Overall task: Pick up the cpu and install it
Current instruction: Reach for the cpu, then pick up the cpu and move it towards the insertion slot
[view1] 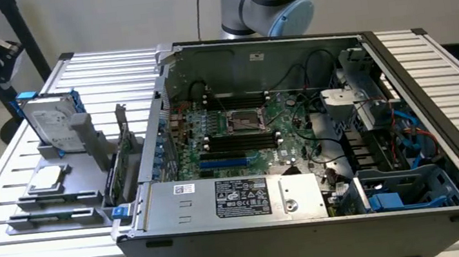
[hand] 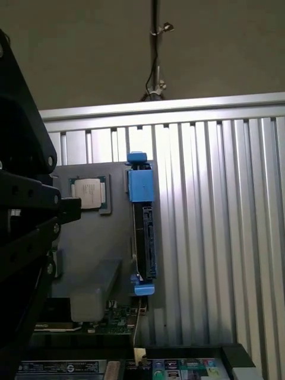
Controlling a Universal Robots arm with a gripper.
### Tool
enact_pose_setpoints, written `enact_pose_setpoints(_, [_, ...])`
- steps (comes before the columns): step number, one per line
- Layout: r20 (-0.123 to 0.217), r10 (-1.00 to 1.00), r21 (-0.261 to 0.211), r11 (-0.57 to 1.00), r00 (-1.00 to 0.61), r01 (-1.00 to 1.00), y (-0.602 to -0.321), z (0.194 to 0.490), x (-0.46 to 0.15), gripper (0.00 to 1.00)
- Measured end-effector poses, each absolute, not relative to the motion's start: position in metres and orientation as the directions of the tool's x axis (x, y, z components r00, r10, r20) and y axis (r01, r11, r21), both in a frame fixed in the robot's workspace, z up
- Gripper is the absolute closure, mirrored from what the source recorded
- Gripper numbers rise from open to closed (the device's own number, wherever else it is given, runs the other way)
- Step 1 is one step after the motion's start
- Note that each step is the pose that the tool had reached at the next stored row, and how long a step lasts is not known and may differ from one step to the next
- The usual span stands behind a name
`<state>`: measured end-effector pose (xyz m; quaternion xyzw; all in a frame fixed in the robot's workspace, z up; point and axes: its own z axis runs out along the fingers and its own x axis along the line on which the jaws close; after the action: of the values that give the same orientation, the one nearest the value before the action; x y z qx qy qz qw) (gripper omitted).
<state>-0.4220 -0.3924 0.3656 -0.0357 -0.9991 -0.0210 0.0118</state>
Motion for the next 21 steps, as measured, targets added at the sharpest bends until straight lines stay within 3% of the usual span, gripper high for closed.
enact_pose_setpoints(15, [0.025,0.071,0.039,0.997,-0.997,0.072,-0.3924,0.3656,-0.4222,0.89])
enact_pose_setpoints(18, [0.025,0.071,0.038,0.997,-0.997,0.072,-0.3924,0.3656,-0.4223,0.76])
enact_pose_setpoints(19, [0.025,0.071,0.038,0.997,-0.997,0.072,-0.3924,0.3656,-0.4223,0.76])
enact_pose_setpoints(21, [0.025,0.071,0.038,0.997,-0.997,0.072,-0.3924,0.3656,-0.4223,0.64])
